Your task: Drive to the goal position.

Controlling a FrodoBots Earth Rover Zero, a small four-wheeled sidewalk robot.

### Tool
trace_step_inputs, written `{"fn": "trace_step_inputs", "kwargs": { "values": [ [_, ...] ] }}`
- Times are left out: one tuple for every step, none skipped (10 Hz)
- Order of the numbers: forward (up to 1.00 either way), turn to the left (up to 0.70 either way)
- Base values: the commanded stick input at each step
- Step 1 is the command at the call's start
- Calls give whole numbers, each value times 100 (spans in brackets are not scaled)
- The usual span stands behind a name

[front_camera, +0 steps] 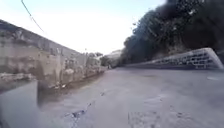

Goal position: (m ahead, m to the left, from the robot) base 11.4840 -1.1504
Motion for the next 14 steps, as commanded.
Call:
{"fn": "trace_step_inputs", "kwargs": {
  "values": [
    [70, 0],
    [70, 0],
    [70, 0],
    [70, 0],
    [70, 0],
    [70, 0],
    [70, 0],
    [70, 0],
    [70, 0],
    [70, 0],
    [70, 0],
    [70, 0],
    [70, 0],
    [70, 0]
  ]
}}
